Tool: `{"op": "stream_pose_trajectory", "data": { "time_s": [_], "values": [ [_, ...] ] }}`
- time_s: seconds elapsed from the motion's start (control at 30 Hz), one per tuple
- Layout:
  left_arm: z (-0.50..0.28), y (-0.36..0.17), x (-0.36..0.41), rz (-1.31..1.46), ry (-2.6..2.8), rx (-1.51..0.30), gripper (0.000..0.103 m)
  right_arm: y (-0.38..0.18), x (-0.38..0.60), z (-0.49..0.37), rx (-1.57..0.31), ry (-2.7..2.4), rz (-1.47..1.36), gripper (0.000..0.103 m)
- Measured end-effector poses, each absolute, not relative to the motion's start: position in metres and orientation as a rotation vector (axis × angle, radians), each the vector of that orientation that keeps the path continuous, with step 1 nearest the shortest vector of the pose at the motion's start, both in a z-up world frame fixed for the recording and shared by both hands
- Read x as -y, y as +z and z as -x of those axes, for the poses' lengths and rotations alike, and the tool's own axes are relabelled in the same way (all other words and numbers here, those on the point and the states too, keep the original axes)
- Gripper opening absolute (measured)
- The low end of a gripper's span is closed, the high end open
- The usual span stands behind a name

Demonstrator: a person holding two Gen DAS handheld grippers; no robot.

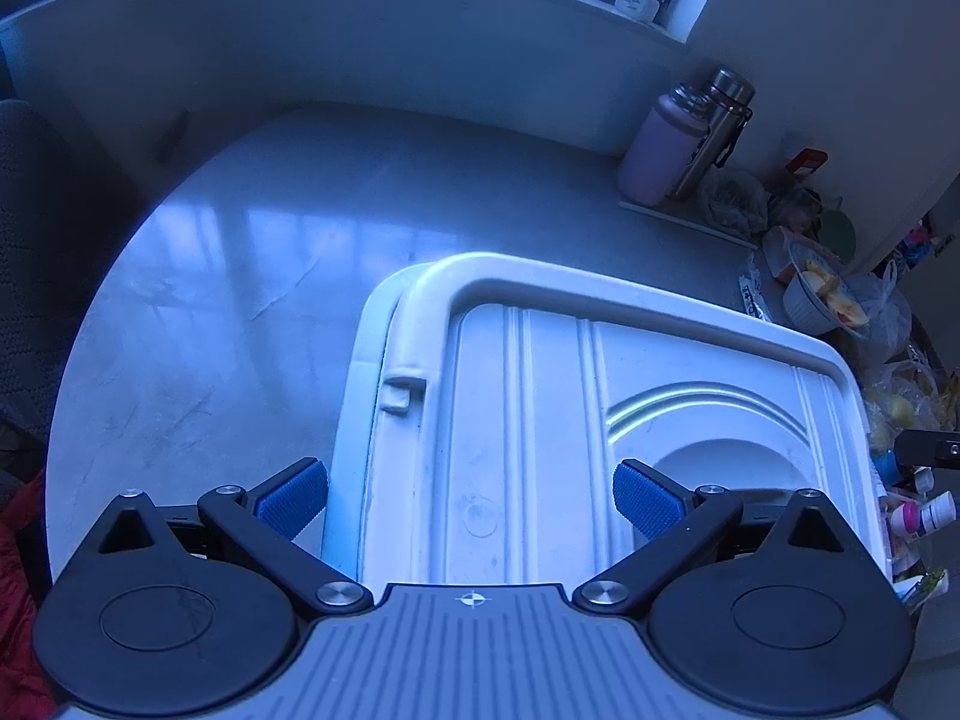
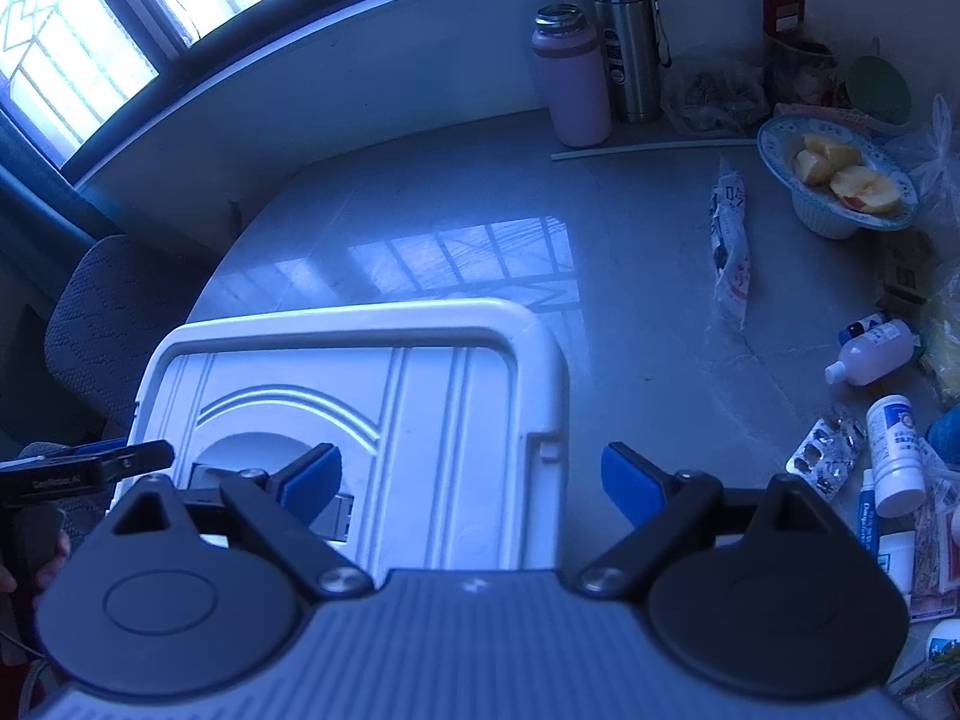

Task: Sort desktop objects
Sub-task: 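Lower the white lid onto the teal bin rim with both grippers, then open both grippers to release the lid seated on the bin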

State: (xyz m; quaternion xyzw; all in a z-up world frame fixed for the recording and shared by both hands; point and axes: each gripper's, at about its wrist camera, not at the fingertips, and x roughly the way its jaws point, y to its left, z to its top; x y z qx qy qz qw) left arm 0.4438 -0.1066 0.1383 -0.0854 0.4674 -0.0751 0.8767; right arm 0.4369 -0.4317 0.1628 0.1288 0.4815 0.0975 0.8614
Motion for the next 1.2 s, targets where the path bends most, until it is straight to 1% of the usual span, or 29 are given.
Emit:
{"op": "stream_pose_trajectory", "data": {
  "time_s": [0.27, 0.43, 0.73, 0.93, 1.03, 1.07, 1.1, 1.17, 1.2],
  "values": [
    [-0.439, 0.163, 0.12, 0.086, -0.128, -1.023, 0.103, 0.168, 0.425, -0.429, -1.054, 0.211, -0.227, 0.094],
    [-0.439, 0.17, 0.12, 0.042, -0.101, -1.057, 0.103, 0.165, 0.424, -0.424, -1.099, 0.181, -0.19, 0.094],
    [-0.442, 0.184, 0.125, -0.054, -0.079, -1.12, 0.103, 0.161, 0.432, -0.422, -1.12, 0.163, -0.183, 0.094],
    [-0.451, 0.19, 0.116, -0.039, -0.062, -1.153, 0.103, 0.158, 0.434, -0.431, -1.167, 0.162, -0.173, 0.093],
    [-0.454, 0.188, 0.11, -0.032, -0.041, -1.164, 0.103, 0.153, 0.439, -0.436, -1.19, 0.16, -0.24, 0.089],
    [-0.455, 0.186, 0.109, -0.023, -0.036, -1.172, 0.103, 0.151, 0.44, -0.438, -1.193, 0.155, -0.258, 0.085],
    [-0.456, 0.184, 0.108, -0.014, -0.034, -1.181, 0.103, 0.148, 0.44, -0.439, -1.199, 0.153, -0.269, 0.083],
    [-0.457, 0.179, 0.107, -0.005, -0.033, -1.194, 0.103, 0.143, 0.438, -0.441, -1.216, 0.159, -0.278, 0.072],
    [-0.458, 0.176, 0.106, -0.002, -0.032, -1.2, 0.103, 0.14, 0.436, -0.442, -1.225, 0.163, -0.28, 0.069]
  ]
}}
